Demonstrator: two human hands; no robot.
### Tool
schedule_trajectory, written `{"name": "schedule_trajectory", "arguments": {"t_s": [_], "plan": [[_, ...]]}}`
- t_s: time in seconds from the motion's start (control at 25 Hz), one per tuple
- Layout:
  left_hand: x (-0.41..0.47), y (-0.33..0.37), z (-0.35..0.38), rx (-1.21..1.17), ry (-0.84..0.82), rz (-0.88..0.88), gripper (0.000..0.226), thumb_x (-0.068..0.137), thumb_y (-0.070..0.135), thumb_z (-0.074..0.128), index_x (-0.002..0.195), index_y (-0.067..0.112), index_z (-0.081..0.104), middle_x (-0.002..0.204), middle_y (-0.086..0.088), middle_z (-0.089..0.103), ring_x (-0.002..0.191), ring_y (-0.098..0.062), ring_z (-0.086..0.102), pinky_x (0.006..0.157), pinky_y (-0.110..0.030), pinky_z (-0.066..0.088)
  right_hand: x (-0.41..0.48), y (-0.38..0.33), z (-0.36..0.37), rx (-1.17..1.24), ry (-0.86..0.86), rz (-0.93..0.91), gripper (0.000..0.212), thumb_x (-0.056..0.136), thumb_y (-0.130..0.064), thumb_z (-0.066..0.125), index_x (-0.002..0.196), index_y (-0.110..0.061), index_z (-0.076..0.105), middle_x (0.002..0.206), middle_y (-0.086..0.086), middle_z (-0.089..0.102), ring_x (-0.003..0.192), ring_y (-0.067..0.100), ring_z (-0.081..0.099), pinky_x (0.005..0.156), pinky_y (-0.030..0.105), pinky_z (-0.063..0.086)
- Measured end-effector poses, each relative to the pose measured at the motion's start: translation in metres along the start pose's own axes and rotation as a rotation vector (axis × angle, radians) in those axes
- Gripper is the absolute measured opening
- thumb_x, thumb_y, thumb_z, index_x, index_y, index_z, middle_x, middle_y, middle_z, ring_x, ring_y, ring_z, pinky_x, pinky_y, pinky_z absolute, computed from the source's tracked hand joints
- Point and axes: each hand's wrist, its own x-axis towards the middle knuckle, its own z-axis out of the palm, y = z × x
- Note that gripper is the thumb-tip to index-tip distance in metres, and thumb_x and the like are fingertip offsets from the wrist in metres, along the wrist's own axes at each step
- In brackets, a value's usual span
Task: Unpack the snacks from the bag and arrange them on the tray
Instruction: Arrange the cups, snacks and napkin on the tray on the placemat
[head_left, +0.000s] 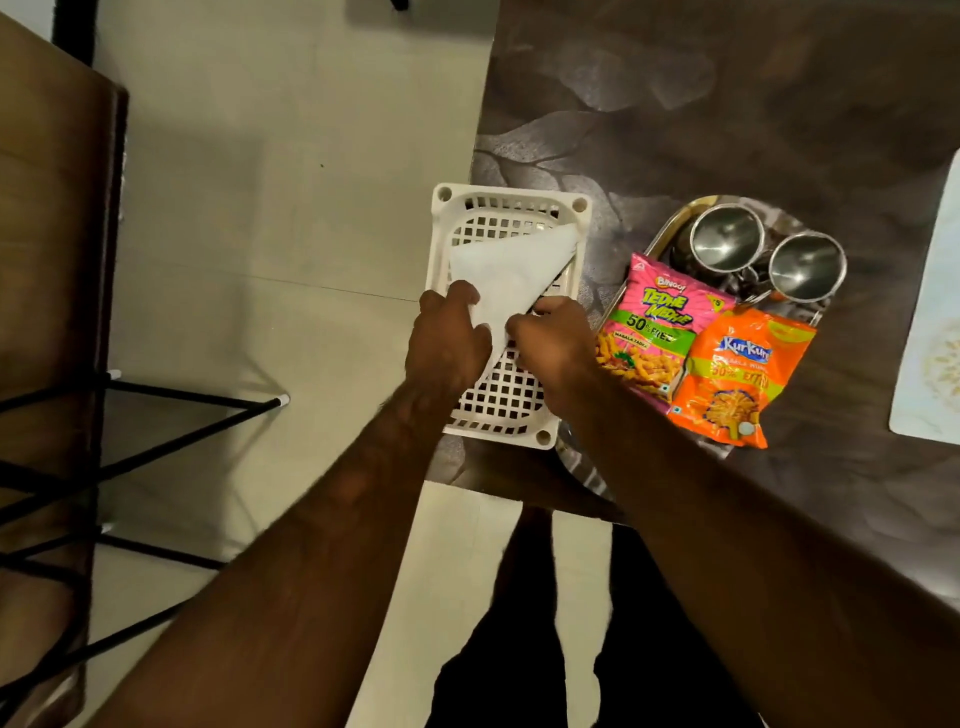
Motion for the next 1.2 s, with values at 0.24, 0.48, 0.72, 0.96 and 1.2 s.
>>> {"name": "schedule_trajectory", "arguments": {"t_s": [0.24,0.48,0.72,0.96,1.2], "plan": [[0.005,-0.013,-0.007,-0.135,-0.054,0.074,0.034,0.091,0.016,0.06,0.124,0.018,0.058,0.117,-0.01,0.059,0.101,-0.025,0.063,0.09,-0.036,0.053,0.004,0.0,0.027,0.27,0.04,0.037,0.009,0.092,-0.016,0.073,0.102,-0.016,0.073,0.11,0.01,0.081,0.102,0.031,0.079,0.094,0.051,0.065],[-0.012,-0.005,-0.028,-0.549,-0.037,-0.073,0.051,0.084,0.019,0.068,0.128,0.021,0.042,0.112,-0.001,0.061,0.095,-0.013,0.064,0.068,-0.025,0.054,-0.022,0.003,0.004,0.298,-0.053,-0.053,0.036,0.089,-0.004,0.072,0.12,-0.023,0.07,0.1,-0.008,0.078,0.093,0.014,0.077,0.07,0.028,0.065],[-0.063,0.016,-0.028,-0.728,-0.516,-0.081,0.049,0.09,0.013,0.068,0.135,0.026,0.055,0.122,0.002,0.072,0.11,-0.021,0.069,0.074,-0.035,0.06,-0.077,0.047,-0.065,0.381,-0.163,-0.008,0.038,0.093,0.0,0.071,0.113,-0.031,0.071,0.103,-0.007,0.085,0.086,0.011,0.084,0.065,0.027,0.065],[-0.117,0.061,0.022,-0.595,-0.607,-0.221,0.042,0.084,0.007,0.074,0.122,0.018,0.06,0.106,-0.009,0.072,0.089,-0.03,0.073,0.076,-0.052,0.063,-0.09,0.099,-0.133,0.241,0.042,0.092,0.044,0.092,-0.001,0.075,0.133,-0.013,0.067,0.123,0.007,0.078,0.111,0.031,0.075,0.078,0.035,0.063],[-0.176,0.058,0.089,-0.689,-0.747,-0.484,0.038,0.095,0.032,0.062,0.129,0.016,0.056,0.112,-0.019,0.074,0.093,-0.039,0.074,0.076,-0.041,0.058,-0.064,0.126,-0.172,-0.439,-0.114,-0.029,0.056,0.091,0.003,0.052,0.134,-0.028,0.07,0.132,-0.006,0.068,0.129,0.024,0.063,0.1,0.036,0.053]]}}
